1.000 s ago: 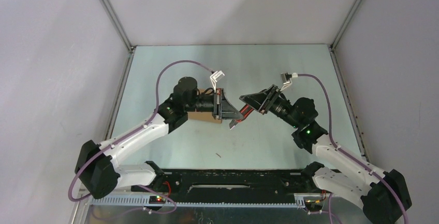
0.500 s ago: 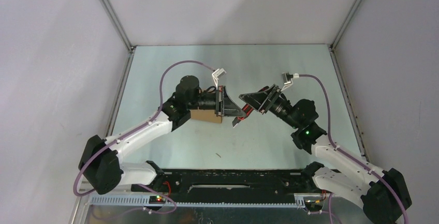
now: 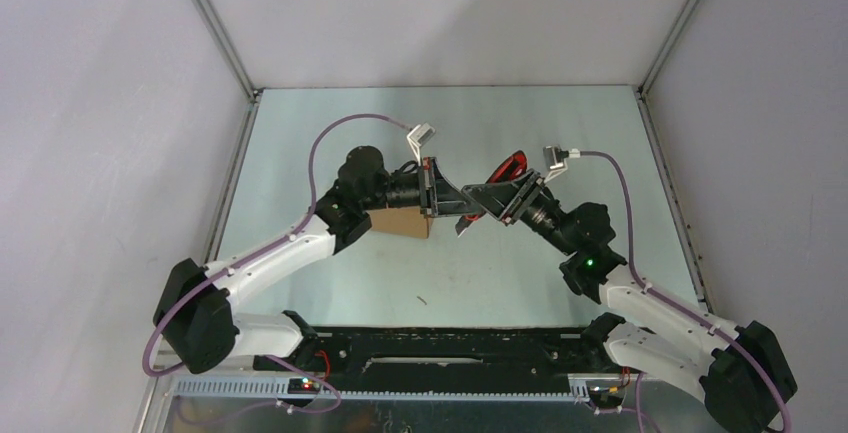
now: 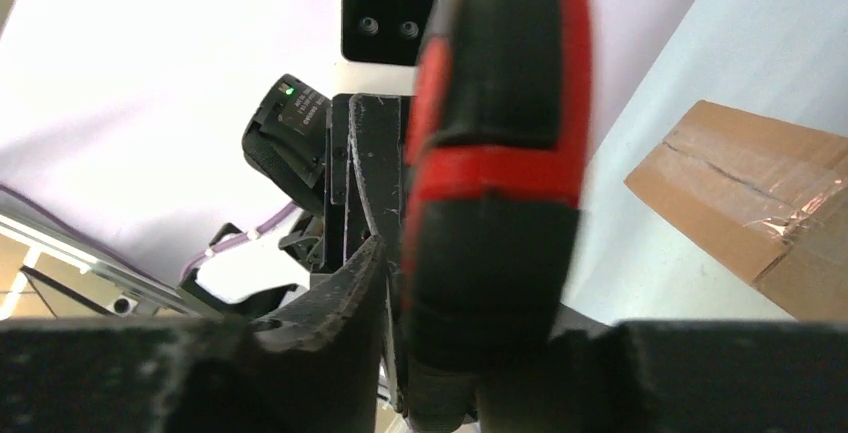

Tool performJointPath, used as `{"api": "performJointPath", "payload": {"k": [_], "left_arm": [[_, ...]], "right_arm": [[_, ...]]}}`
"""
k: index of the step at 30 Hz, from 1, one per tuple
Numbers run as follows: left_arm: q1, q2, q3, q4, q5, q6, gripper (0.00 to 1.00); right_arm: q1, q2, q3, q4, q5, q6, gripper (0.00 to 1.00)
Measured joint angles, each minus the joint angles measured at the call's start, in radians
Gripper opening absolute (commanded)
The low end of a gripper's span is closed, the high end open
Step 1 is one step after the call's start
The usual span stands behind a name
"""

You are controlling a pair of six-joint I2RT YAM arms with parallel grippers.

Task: Unpack the express box
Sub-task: Cut the express box at the center of the board.

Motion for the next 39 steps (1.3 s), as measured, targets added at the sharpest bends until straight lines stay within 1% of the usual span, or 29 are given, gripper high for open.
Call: {"api": "performJointPath", "payload": {"k": [1,3,4,5,7,8,9,10,12,13,14,15,17,20,21,24,27,28,30,32,36,39], "left_arm": [[-0.001,0.000,0.000,-0.001,0.000,0.000,0.00],[-0.002,0.001,0.007,0.006,0.005,0.003,0.00],[-0.003,0.001,0.011,0.005,0.006,0.003,0.00],[-0.004,0.002,0.013,0.003,0.006,0.008,0.00],[-0.006,0.002,0.018,-0.005,0.007,0.015,0.02],[-0.007,0.002,0.021,-0.016,0.007,0.021,0.12],[-0.008,0.002,0.026,-0.026,0.006,0.029,0.27],[-0.009,0.002,0.032,-0.043,0.004,0.040,0.46],[-0.010,-0.002,0.044,-0.088,-0.004,0.077,0.74],[-0.006,-0.008,0.050,-0.135,-0.013,0.094,0.87],[0.000,-0.020,0.054,-0.185,-0.029,0.116,0.94],[0.007,-0.032,0.061,-0.242,-0.049,0.141,0.98],[0.030,-0.056,0.086,-0.369,-0.103,0.189,1.00],[0.082,-0.084,0.160,-0.598,-0.249,0.252,0.97],[0.095,-0.085,0.191,-0.669,-0.313,0.264,0.96],[0.132,-0.069,0.321,-0.916,-0.594,0.290,0.94],[0.188,0.013,0.467,-1.122,-0.819,0.298,0.95],[0.213,0.039,0.488,-1.148,-0.866,0.300,0.96],[0.277,0.089,0.490,-1.188,-0.913,0.306,0.96],[0.328,0.132,0.482,-1.226,-0.921,0.310,0.97],[0.417,0.213,0.460,-1.252,-0.875,0.335,0.97],[0.445,0.252,0.450,-1.248,-0.819,0.359,0.97]], "right_arm": [[0.000,0.000,-0.002,0.003,0.002,0.005,0.17],[-0.002,0.000,-0.003,0.006,0.010,0.010,0.12],[-0.003,-0.001,-0.003,0.012,0.012,0.013,0.07],[-0.003,-0.003,-0.004,0.013,0.016,0.011,0.01],[-0.005,-0.008,-0.007,0.016,0.019,0.010,0.00],[-0.008,-0.009,-0.010,0.016,0.019,0.011,0.00],[-0.010,-0.010,-0.012,0.016,0.018,0.011,0.00],[-0.012,-0.012,-0.014,0.017,0.017,0.014,0.00],[-0.014,-0.016,-0.018,0.016,0.018,0.010,0.00],[-0.020,-0.022,-0.023,0.017,0.024,0.009,0.00],[-0.029,-0.029,-0.029,0.017,0.031,0.009,0.00],[-0.042,-0.039,-0.037,0.017,0.042,0.009,0.00],[-0.067,-0.055,-0.055,0.014,0.070,0.009,0.00],[-0.091,-0.062,-0.068,0.003,0.129,0.005,0.00],[-0.090,-0.058,-0.072,0.001,0.161,0.001,0.00],[-0.067,-0.018,-0.089,0.017,0.270,-0.002,0.00],[-0.050,0.089,-0.102,0.067,0.360,-0.002,0.00],[-0.050,0.137,-0.104,0.090,0.382,0.000,0.00],[-0.053,0.229,-0.106,0.146,0.413,0.008,0.00],[-0.058,0.342,-0.107,0.233,0.436,0.019,0.00],[-0.071,0.540,-0.100,0.366,0.452,0.046,0.00],[-0.077,0.652,-0.066,0.433,0.453,0.072,0.00]]}}
